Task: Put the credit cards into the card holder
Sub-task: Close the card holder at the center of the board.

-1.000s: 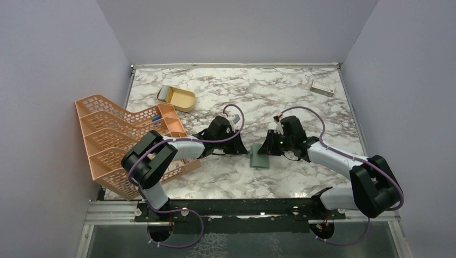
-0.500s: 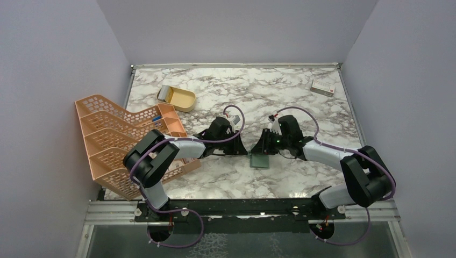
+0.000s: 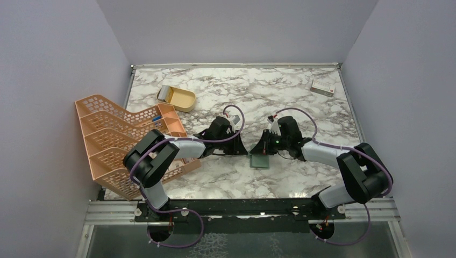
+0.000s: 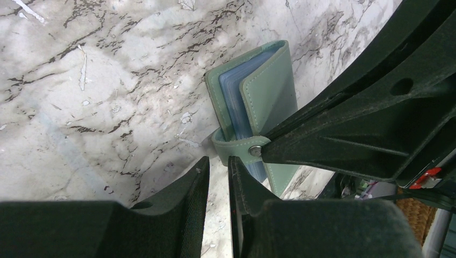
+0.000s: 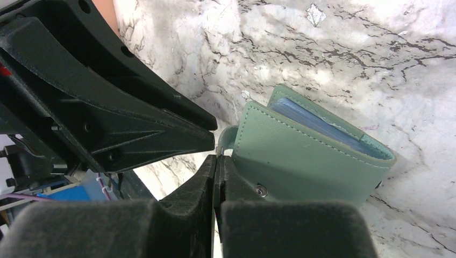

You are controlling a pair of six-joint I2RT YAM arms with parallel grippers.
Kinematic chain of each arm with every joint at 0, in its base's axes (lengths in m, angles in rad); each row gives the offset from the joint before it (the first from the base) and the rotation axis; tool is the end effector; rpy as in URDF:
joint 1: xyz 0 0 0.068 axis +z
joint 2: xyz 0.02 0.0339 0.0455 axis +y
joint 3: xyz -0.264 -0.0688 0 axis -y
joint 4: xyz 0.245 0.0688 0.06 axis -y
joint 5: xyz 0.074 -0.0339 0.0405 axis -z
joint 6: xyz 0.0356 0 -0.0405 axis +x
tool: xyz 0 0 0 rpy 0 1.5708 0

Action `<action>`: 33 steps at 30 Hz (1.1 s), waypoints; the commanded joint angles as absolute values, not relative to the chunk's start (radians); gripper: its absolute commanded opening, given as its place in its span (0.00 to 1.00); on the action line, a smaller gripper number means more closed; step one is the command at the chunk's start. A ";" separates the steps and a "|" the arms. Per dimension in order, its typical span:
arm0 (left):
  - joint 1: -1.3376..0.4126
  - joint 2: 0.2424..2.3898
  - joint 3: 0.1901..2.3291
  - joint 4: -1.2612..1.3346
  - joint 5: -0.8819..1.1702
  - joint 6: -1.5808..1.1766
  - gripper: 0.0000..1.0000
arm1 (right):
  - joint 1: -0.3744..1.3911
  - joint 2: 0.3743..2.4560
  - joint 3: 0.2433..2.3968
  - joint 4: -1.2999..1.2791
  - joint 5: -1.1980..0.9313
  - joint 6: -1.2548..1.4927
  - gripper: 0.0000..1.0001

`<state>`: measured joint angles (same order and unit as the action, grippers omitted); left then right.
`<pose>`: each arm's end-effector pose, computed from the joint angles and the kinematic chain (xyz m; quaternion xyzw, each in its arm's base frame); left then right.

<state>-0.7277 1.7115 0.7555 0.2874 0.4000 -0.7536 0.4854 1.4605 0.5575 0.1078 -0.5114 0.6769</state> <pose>0.2380 -0.2306 0.1432 0.0752 0.8831 -0.4203 0.1947 0.2248 0.1383 0.1457 -0.0096 0.9007 0.3966 0.1773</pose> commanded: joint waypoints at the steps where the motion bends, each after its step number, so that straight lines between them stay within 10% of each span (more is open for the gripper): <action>1: -0.720 1.707 0.813 0.275 0.373 -0.750 0.24 | 0.491 1.466 0.539 0.152 -0.525 0.662 0.01; 33: -0.699 1.953 1.032 0.151 0.439 -0.604 0.31 | 0.490 1.344 0.516 0.029 -0.448 0.691 0.01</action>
